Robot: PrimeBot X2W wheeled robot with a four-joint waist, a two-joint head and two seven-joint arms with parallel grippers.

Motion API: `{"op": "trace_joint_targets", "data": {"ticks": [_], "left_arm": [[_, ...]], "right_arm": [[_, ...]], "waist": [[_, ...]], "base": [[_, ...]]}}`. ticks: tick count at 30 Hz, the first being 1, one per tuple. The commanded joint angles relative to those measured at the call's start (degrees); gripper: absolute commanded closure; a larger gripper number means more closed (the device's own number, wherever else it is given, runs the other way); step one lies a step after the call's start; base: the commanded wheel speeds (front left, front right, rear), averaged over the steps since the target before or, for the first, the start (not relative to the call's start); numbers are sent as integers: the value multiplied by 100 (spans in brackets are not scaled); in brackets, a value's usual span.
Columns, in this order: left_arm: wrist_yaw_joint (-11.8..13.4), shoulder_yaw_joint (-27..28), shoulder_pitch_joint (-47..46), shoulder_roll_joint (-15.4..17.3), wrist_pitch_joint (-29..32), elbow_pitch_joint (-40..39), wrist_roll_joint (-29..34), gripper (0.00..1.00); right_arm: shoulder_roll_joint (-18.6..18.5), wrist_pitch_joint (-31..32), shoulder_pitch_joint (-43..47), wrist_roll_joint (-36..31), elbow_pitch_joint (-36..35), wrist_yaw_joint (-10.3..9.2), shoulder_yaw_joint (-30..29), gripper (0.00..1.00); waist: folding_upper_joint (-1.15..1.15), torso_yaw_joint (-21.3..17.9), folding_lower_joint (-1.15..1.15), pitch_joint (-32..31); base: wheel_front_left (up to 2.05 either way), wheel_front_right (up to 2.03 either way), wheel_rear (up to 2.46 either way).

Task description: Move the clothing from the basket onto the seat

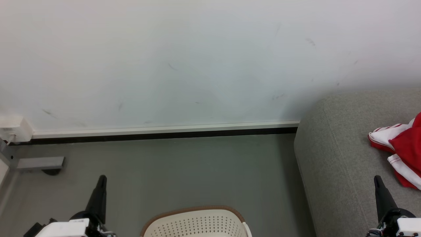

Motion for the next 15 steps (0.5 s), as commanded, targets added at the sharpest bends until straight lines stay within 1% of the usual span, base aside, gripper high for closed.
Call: {"op": "trace_joint_targets", "data": {"ticks": [1, 15], "left_arm": [[-41, 17, -47, 12, 28, -22, -80, 100], [-41, 16, -46, 12, 27, -23, -81, 100]], "right_arm": [[13, 1, -70, 7, -34, -12, -30, 100], [17, 8, -70, 0, -34, -12, -34, 100]], "waist": [[0, 0, 0, 0], [0, 0, 0, 0]], "base": [[0, 0, 0], [0, 0, 0]]}}
